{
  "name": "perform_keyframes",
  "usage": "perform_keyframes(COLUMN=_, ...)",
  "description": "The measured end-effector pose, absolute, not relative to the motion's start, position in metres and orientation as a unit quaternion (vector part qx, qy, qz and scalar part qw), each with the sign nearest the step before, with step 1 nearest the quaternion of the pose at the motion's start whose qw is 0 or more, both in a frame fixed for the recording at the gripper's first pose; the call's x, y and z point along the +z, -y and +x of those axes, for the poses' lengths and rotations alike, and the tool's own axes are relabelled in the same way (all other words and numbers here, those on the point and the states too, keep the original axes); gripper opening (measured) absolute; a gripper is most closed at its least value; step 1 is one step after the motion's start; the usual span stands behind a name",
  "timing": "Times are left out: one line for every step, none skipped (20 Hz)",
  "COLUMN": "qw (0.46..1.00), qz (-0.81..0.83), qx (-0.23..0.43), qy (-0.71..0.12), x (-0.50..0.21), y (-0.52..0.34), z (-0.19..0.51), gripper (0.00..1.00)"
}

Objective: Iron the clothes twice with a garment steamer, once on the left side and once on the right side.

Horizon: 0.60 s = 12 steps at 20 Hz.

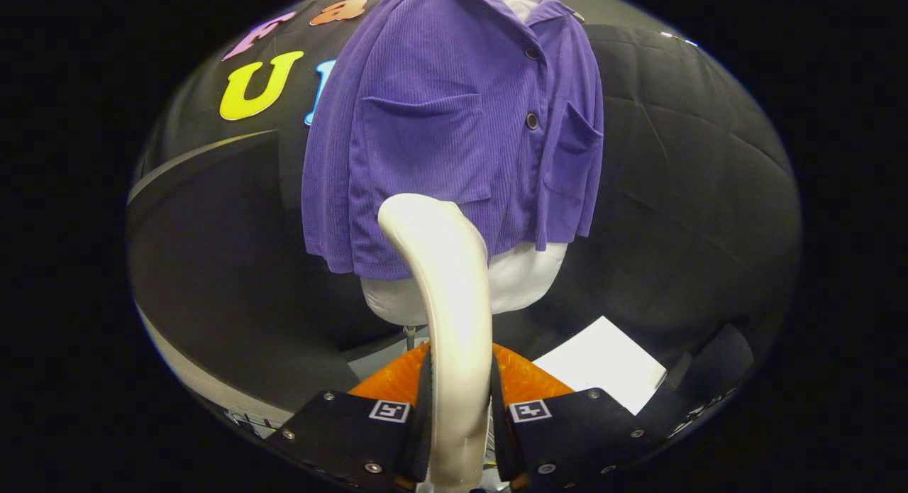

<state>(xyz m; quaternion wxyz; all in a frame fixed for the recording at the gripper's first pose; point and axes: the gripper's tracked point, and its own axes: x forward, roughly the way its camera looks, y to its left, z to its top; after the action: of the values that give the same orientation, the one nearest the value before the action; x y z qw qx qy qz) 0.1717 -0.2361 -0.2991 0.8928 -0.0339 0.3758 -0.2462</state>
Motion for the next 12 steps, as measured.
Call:
perform_keyframes(qw=0.896, qz=-0.035, qx=-0.248, qy=-0.367, x=-0.289, y=0.237, z=0.168, gripper=0.37)
perform_keyframes(qw=0.899, qz=-0.035, qx=-0.252, qy=-0.357, x=-0.277, y=0.238, z=0.167, gripper=0.36)
perform_keyframes(qw=0.904, qz=-0.035, qx=-0.255, qy=-0.341, x=-0.259, y=0.239, z=0.165, gripper=0.36)
perform_keyframes(qw=0.909, qz=-0.035, qx=-0.26, qy=-0.325, x=-0.241, y=0.24, z=0.163, gripper=0.36)
perform_keyframes(qw=0.912, qz=-0.035, qx=-0.265, qy=-0.31, x=-0.224, y=0.241, z=0.163, gripper=0.36)
perform_keyframes(qw=0.916, qz=-0.036, qx=-0.271, qy=-0.293, x=-0.203, y=0.243, z=0.163, gripper=0.36)
perform_keyframes(qw=0.92, qz=-0.036, qx=-0.277, qy=-0.276, x=-0.183, y=0.245, z=0.161, gripper=0.36)
perform_keyframes(qw=0.923, qz=-0.035, qx=-0.285, qy=-0.257, x=-0.158, y=0.248, z=0.162, gripper=0.36)
perform_keyframes(qw=0.926, qz=-0.037, qx=-0.292, qy=-0.237, x=-0.135, y=0.252, z=0.164, gripper=0.36)
perform_keyframes(qw=0.927, qz=-0.041, qx=-0.3, qy=-0.221, x=-0.115, y=0.257, z=0.164, gripper=0.36)
perform_keyframes(qw=0.928, qz=-0.045, qx=-0.307, qy=-0.206, x=-0.098, y=0.261, z=0.165, gripper=0.36)
perform_keyframes(qw=0.928, qz=-0.047, qx=-0.316, qy=-0.192, x=-0.081, y=0.265, z=0.165, gripper=0.36)
